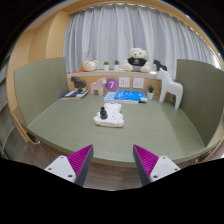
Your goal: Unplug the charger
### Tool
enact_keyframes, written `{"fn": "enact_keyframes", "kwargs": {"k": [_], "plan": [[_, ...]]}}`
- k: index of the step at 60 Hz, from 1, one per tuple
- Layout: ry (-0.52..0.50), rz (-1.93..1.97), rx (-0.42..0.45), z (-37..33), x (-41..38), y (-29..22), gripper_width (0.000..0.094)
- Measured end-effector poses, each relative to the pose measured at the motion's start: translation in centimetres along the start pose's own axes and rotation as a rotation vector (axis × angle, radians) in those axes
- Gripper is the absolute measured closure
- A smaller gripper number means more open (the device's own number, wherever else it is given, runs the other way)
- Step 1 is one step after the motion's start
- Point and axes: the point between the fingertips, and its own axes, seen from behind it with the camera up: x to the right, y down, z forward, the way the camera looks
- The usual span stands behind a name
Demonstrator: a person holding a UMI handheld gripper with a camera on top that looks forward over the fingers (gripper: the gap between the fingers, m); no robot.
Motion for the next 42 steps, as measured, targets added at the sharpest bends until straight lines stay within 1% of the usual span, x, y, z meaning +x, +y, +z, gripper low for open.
{"fn": "enact_keyframes", "kwargs": {"k": [8,18,23,25,29,32,34,35,39,42], "plan": [[-0.001,0.013,-0.013,7.0,-3.8,-1.8,0.0147],[0.036,0.034,0.012,14.5,-5.0,-5.7,0.0192],[0.065,0.043,0.025,17.4,-4.8,-7.4,0.0248],[0.071,0.047,0.026,18.4,-4.8,-7.8,0.0289],[0.094,0.048,0.016,19.9,-4.3,-7.9,0.0416],[0.112,0.047,-0.002,20.9,-4.1,-7.3,0.0735],[0.115,0.037,0.020,20.9,-4.1,-7.7,0.0736],[0.113,0.036,0.017,20.8,-4.1,-7.6,0.0744],[0.122,0.064,0.053,20.7,-4.0,-7.8,0.0794],[0.132,0.054,0.058,20.7,-4.1,-7.7,0.0829]]}}
